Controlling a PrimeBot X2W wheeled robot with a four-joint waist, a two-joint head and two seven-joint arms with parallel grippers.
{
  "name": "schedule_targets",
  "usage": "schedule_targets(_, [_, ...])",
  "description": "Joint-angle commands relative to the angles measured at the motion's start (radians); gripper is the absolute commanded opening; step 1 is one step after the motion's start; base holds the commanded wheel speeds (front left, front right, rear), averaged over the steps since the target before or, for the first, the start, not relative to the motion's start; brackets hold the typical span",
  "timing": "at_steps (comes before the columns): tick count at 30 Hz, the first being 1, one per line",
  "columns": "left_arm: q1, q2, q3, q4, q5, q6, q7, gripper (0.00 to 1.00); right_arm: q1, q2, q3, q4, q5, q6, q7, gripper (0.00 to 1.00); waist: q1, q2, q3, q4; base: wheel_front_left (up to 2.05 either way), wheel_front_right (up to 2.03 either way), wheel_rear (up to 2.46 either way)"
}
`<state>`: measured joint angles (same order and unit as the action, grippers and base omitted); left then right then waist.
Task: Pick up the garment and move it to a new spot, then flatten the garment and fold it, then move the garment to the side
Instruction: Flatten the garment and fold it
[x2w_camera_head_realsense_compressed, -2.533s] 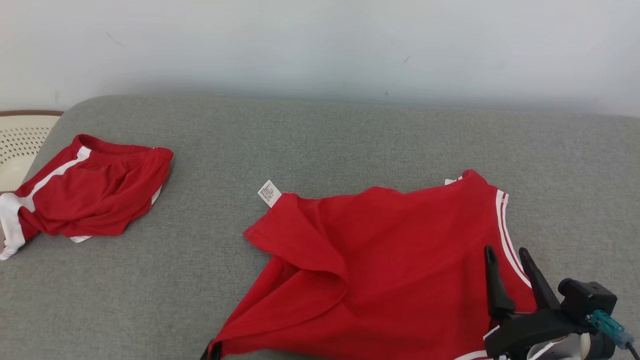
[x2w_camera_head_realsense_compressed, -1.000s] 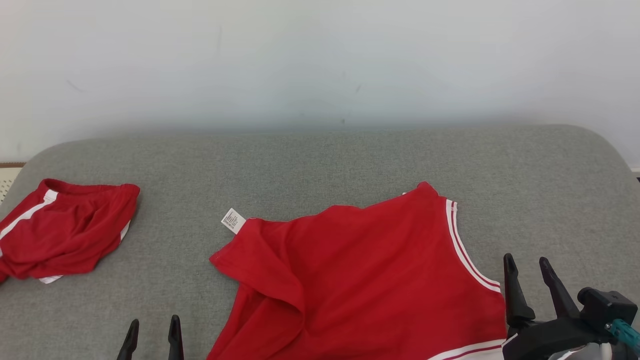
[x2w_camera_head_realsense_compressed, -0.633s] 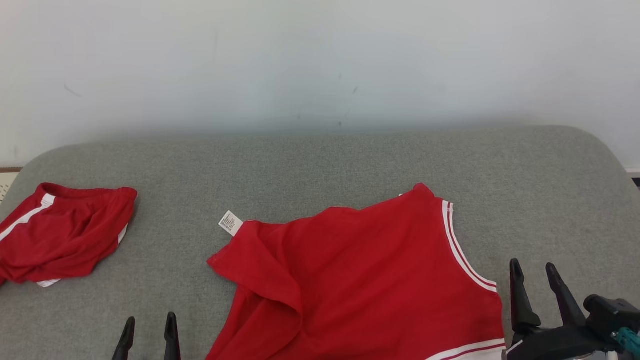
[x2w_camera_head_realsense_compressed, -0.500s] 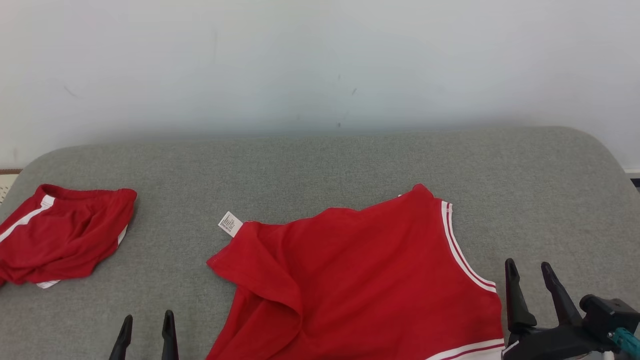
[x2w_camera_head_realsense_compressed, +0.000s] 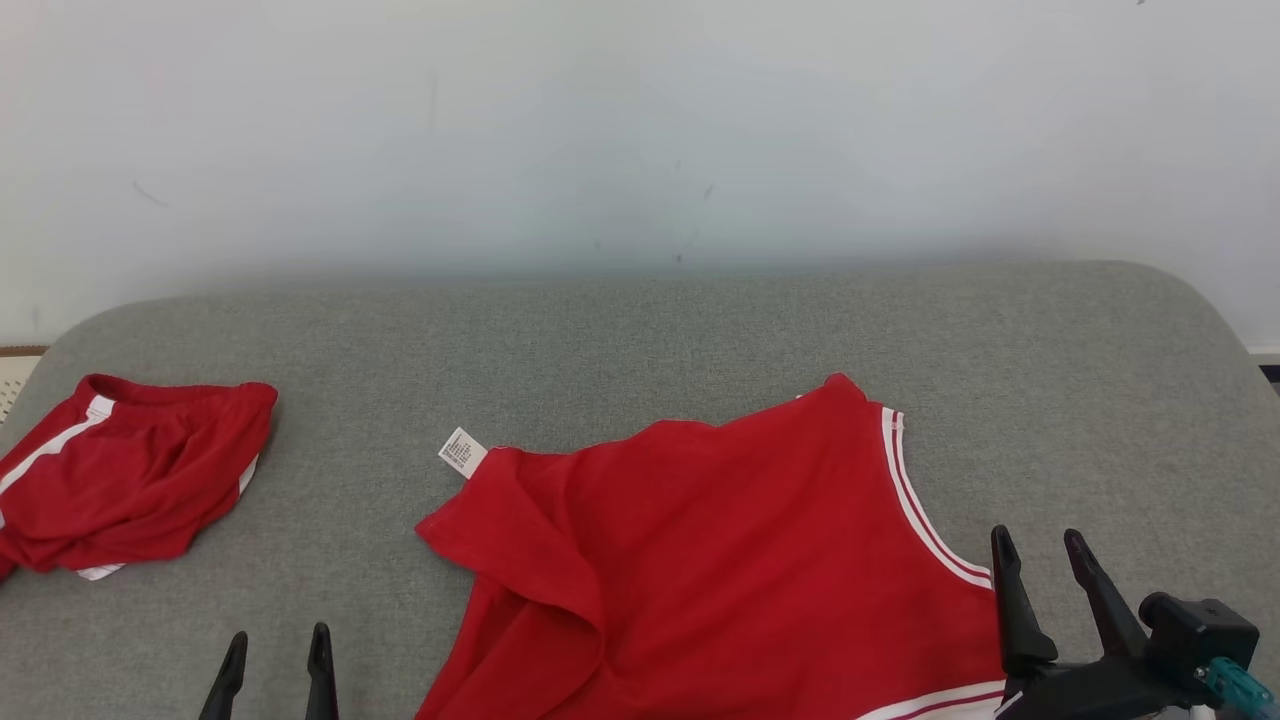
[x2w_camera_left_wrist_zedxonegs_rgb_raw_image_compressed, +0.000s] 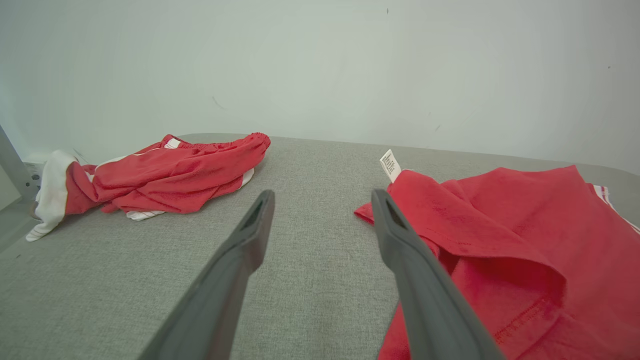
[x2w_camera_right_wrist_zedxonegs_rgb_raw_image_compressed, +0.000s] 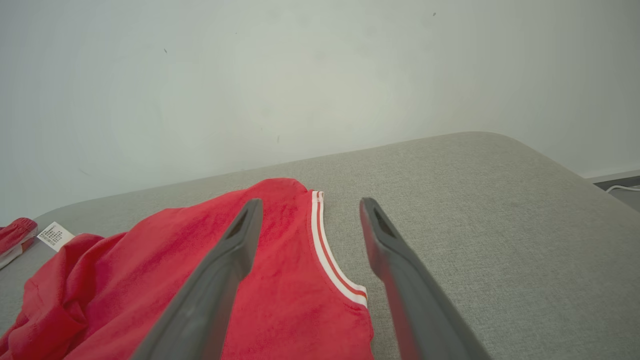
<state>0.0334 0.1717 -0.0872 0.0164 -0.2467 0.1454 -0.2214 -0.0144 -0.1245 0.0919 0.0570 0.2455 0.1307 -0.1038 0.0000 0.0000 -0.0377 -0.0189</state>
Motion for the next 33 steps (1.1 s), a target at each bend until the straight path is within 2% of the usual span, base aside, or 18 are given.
schedule_targets(1, [-0.005, 0.009, 0.004, -0.004, 0.005, 0.006, 0.002, 1.00, 0.009, -0.003, 0.000, -0.005, -0.007, 0.000, 0.004, 1.00, 0.0000, 0.0000, 0.000, 0.000, 0.00, 0.00, 0.00])
schedule_targets(33, [0.025, 0.026, -0.011, -0.038, -0.003, 0.037, 0.017, 1.00, 0.013, -0.006, -0.001, -0.024, -0.023, 0.000, 0.025, 1.00, 0.0000, 0.0000, -0.003, -0.003, 0.00, 0.00, 0.00])
